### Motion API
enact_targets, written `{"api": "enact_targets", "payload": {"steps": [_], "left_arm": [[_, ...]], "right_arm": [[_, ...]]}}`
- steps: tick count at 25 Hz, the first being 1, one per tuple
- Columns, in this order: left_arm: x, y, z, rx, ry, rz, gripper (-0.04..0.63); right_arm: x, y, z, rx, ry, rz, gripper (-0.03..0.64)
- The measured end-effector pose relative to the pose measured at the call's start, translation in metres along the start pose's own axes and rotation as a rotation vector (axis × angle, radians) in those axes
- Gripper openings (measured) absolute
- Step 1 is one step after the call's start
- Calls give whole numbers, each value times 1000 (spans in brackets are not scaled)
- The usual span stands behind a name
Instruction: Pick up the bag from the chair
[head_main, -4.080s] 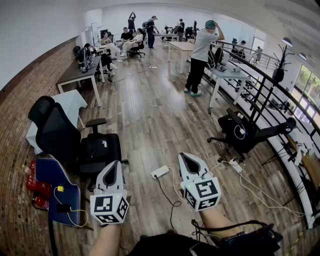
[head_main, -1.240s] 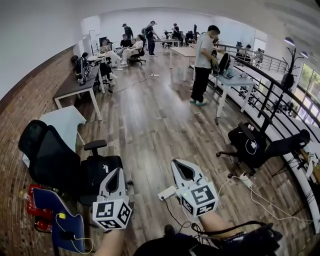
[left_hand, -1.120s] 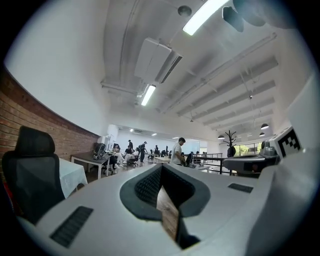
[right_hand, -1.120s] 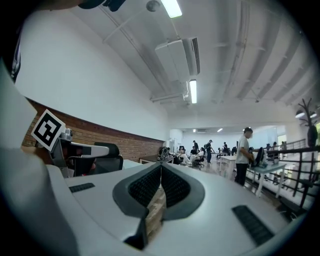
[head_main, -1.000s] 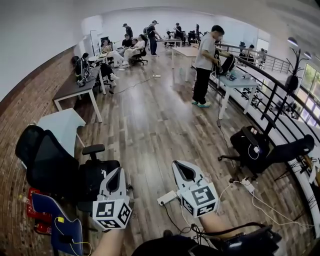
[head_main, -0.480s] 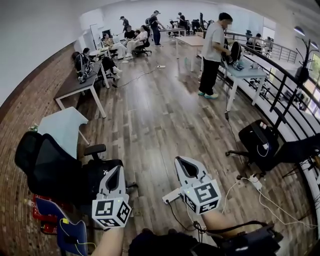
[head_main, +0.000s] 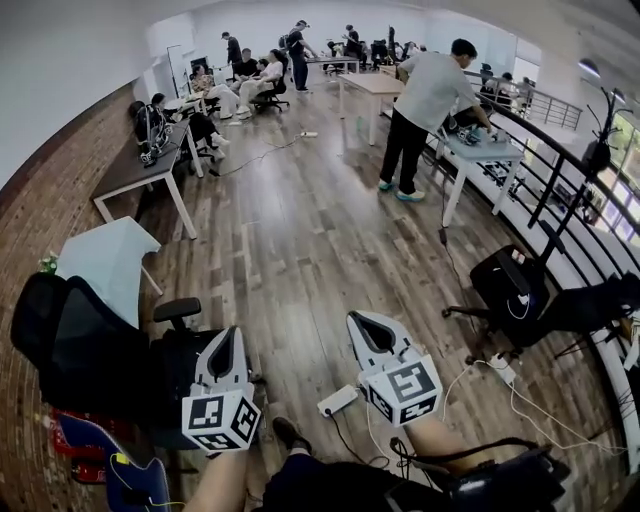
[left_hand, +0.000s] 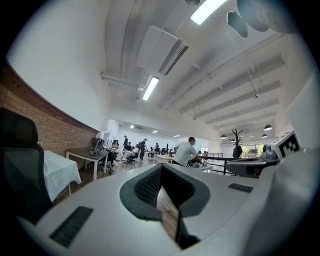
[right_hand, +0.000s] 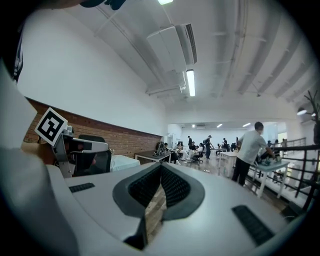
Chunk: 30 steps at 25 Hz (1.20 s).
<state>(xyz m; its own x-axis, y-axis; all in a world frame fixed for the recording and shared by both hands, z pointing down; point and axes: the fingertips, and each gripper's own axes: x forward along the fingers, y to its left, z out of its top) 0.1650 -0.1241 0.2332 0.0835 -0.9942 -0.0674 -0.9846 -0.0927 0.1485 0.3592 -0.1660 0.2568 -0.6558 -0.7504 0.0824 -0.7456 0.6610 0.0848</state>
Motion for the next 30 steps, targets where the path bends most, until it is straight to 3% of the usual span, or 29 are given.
{"api": "enact_targets", "payload": {"steps": [13,30], "left_arm": [[73,96,6,-1,-36,26,9],[99,251,22,-44,-54,183,9]], "right_arm": [[121,19,10,-64,19,83,15],[288,93,45,-124,15,272,15]]}}
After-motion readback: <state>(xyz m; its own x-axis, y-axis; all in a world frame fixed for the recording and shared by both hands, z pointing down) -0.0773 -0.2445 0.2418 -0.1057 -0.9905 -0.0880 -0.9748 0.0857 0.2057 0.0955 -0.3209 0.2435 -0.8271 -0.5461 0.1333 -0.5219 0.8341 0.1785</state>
